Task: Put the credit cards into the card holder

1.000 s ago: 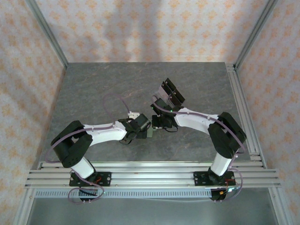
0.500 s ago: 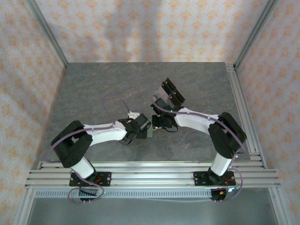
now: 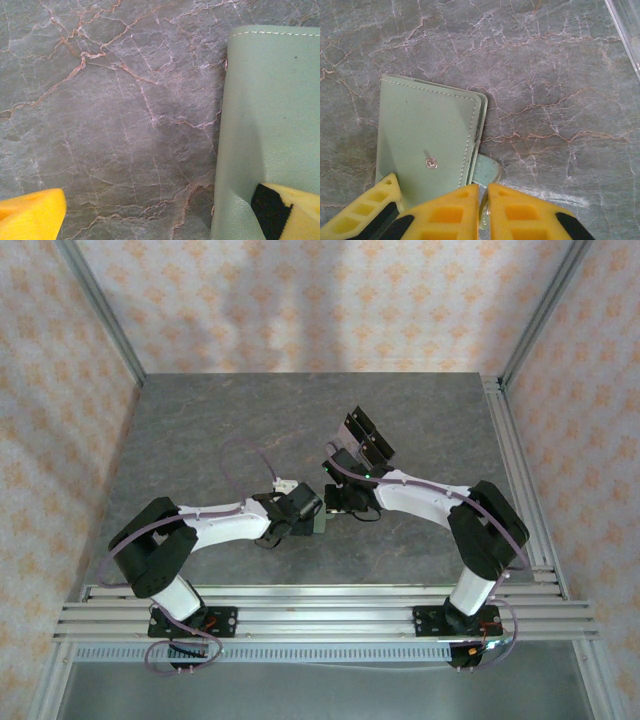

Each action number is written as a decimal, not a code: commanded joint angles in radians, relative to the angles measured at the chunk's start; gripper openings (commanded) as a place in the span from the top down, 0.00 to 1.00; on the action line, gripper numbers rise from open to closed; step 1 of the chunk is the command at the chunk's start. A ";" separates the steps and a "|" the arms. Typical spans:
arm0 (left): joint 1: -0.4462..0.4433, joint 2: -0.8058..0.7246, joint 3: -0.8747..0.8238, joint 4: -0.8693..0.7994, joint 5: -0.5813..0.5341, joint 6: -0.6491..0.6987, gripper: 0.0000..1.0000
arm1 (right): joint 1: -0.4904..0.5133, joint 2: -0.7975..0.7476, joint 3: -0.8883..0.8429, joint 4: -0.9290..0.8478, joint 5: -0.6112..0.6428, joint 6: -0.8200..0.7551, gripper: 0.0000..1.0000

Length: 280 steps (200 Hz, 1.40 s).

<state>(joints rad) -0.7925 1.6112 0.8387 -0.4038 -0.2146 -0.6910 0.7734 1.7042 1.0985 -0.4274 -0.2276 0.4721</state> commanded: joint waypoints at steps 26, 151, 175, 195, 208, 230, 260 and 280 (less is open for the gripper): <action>-0.012 0.018 -0.015 -0.024 -0.004 -0.010 0.01 | 0.003 -0.019 0.008 -0.029 0.028 -0.013 0.92; -0.010 -0.099 0.022 -0.107 -0.053 -0.006 0.00 | -0.071 -0.051 -0.098 0.158 -0.198 0.066 1.00; -0.009 -0.096 0.017 -0.114 -0.065 -0.004 0.00 | -0.076 -0.051 -0.099 0.167 -0.212 0.071 1.00; -0.009 -0.080 0.003 -0.103 -0.065 -0.004 0.00 | -0.079 -0.052 -0.100 0.177 -0.223 0.080 1.00; -0.009 -0.067 -0.007 -0.091 -0.067 -0.005 0.00 | -0.079 -0.050 -0.097 0.183 -0.231 0.085 1.00; -0.009 -0.046 -0.016 -0.071 -0.060 -0.008 0.00 | -0.079 -0.043 -0.088 0.188 -0.245 0.089 1.00; -0.008 -0.018 -0.024 -0.047 -0.045 -0.008 0.00 | -0.079 -0.028 -0.069 0.193 -0.267 0.096 1.00; -0.009 -0.006 -0.028 -0.035 -0.036 -0.010 0.00 | -0.078 -0.017 -0.061 0.199 -0.280 0.100 1.00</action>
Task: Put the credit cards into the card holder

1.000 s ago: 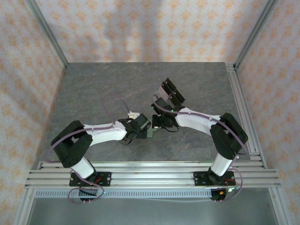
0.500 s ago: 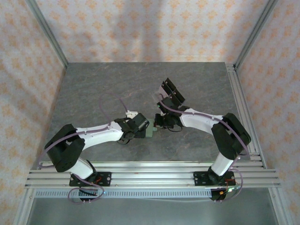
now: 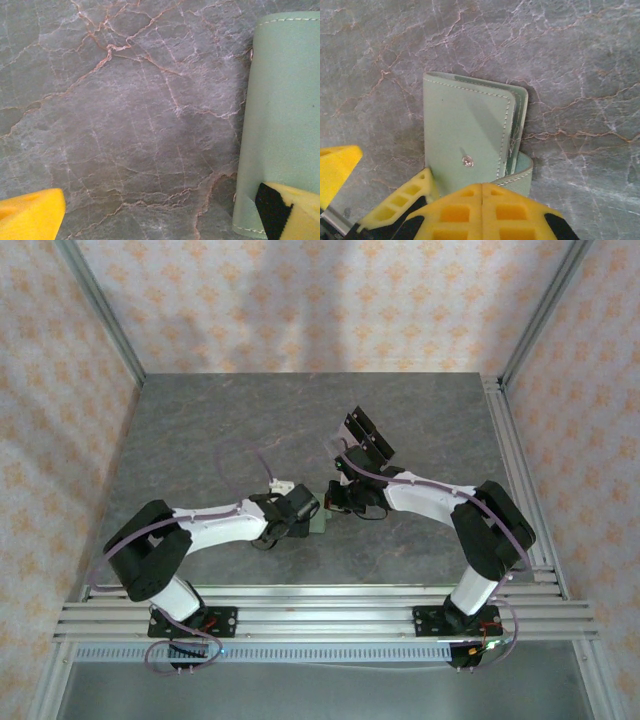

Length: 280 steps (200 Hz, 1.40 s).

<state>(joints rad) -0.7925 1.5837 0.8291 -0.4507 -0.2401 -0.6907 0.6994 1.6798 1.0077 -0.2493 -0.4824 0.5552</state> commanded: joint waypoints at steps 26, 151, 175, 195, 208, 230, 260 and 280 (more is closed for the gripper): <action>-0.009 0.028 -0.021 0.026 -0.001 -0.012 0.00 | -0.003 0.021 0.037 0.032 -0.040 0.024 1.00; -0.011 0.036 -0.027 0.046 0.020 -0.013 0.00 | 0.026 0.112 0.104 0.041 -0.061 0.026 1.00; -0.010 0.035 -0.031 0.050 0.023 -0.013 0.00 | 0.026 0.122 0.105 0.037 -0.049 0.019 1.00; -0.011 0.033 -0.031 0.049 0.024 -0.013 0.00 | 0.025 0.130 0.104 0.031 -0.035 0.014 1.00; -0.010 0.032 -0.031 0.049 0.024 -0.013 0.00 | 0.023 0.134 0.101 0.031 -0.028 0.009 1.00; -0.011 0.032 -0.031 0.049 0.024 -0.013 0.00 | 0.018 0.143 0.100 0.033 -0.023 0.009 1.00; -0.011 0.032 -0.033 0.050 0.025 -0.013 0.00 | 0.012 0.150 0.099 0.038 -0.021 0.008 1.00; -0.011 0.033 -0.034 0.053 0.027 -0.013 0.00 | 0.006 0.148 0.098 0.041 -0.018 0.010 1.00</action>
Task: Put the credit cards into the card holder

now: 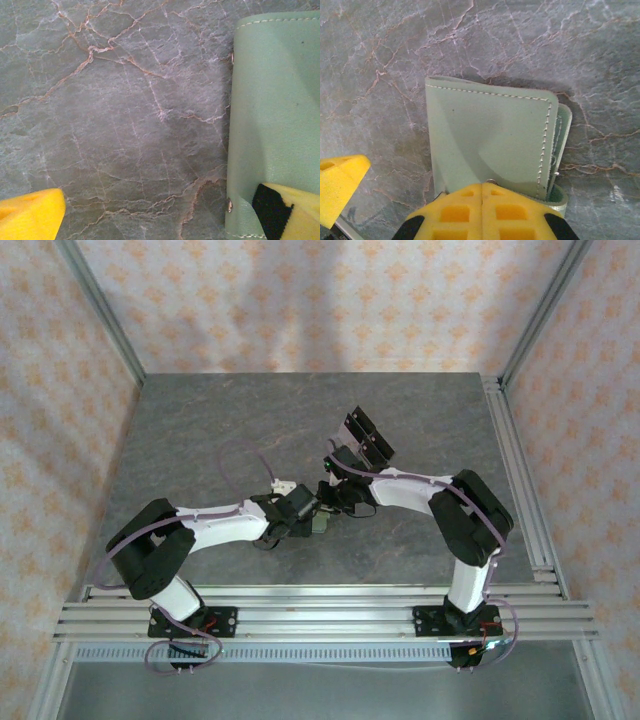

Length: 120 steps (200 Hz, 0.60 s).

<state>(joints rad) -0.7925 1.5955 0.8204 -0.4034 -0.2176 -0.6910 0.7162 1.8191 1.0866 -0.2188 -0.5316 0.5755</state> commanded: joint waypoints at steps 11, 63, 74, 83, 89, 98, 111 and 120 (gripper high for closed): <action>-0.010 0.022 -0.026 0.005 0.004 -0.013 0.00 | -0.013 0.006 0.019 0.012 0.031 -0.010 1.00; -0.011 0.021 -0.024 0.005 0.004 -0.012 0.00 | -0.021 -0.009 0.021 0.019 0.030 -0.003 1.00; -0.010 0.021 -0.024 0.004 0.004 -0.012 0.00 | -0.021 -0.005 0.025 0.020 0.026 -0.002 1.00; -0.010 0.021 -0.023 0.004 0.005 -0.012 0.00 | -0.021 0.000 0.030 0.021 0.021 -0.003 1.00; -0.010 0.021 -0.024 0.003 0.005 -0.012 0.00 | -0.021 0.003 0.030 0.021 0.017 -0.001 1.00; -0.011 0.021 -0.024 0.002 0.006 -0.012 0.00 | -0.020 0.011 0.035 0.023 0.014 -0.001 1.00; -0.010 0.019 -0.023 0.002 0.005 -0.012 0.00 | -0.017 0.018 0.039 0.027 0.010 0.001 1.00; -0.010 0.020 -0.022 0.000 0.006 -0.010 0.00 | -0.015 0.023 0.042 0.027 0.007 0.002 1.00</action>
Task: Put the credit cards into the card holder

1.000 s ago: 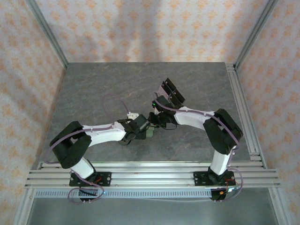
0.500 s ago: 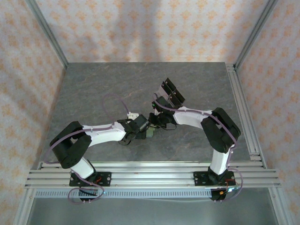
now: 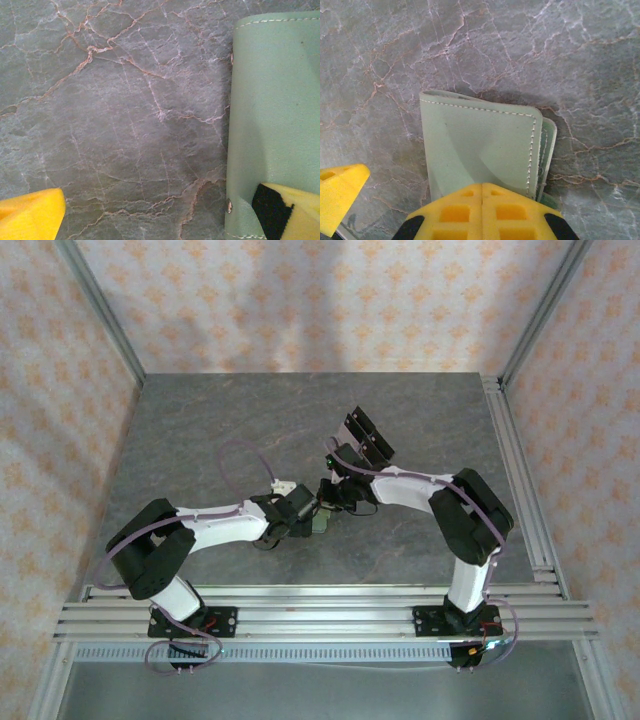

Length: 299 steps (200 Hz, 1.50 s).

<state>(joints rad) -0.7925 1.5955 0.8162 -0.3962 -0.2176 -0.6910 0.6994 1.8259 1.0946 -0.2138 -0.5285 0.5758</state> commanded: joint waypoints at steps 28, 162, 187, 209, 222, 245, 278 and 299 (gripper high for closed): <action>-0.010 0.020 -0.014 -0.010 0.003 -0.010 0.00 | 0.009 0.028 0.043 0.024 0.002 0.003 1.00; -0.011 0.017 -0.013 -0.016 -0.002 -0.008 0.00 | 0.014 0.017 -0.019 0.025 0.022 -0.003 1.00; -0.011 0.016 -0.013 -0.016 -0.003 -0.008 0.00 | 0.015 -0.003 -0.036 0.028 0.019 -0.001 1.00; -0.011 0.017 -0.012 -0.016 -0.005 -0.009 0.00 | 0.018 -0.009 -0.042 0.032 0.018 0.000 1.00; -0.010 0.019 -0.011 -0.016 -0.005 -0.009 0.00 | 0.022 -0.003 -0.040 0.033 0.015 0.000 1.00; -0.011 0.022 -0.012 -0.017 -0.006 -0.010 0.00 | 0.032 0.016 -0.032 0.035 0.012 0.000 1.00; -0.010 0.021 -0.011 -0.018 -0.006 -0.012 0.00 | 0.049 0.029 -0.027 0.038 0.009 0.001 1.00; -0.010 0.016 -0.009 -0.019 -0.007 -0.012 0.00 | 0.059 0.030 -0.027 0.032 0.013 0.000 1.00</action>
<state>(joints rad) -0.7925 1.5955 0.8162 -0.3962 -0.2176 -0.6910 0.7238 1.8427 1.0752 -0.1482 -0.5121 0.5762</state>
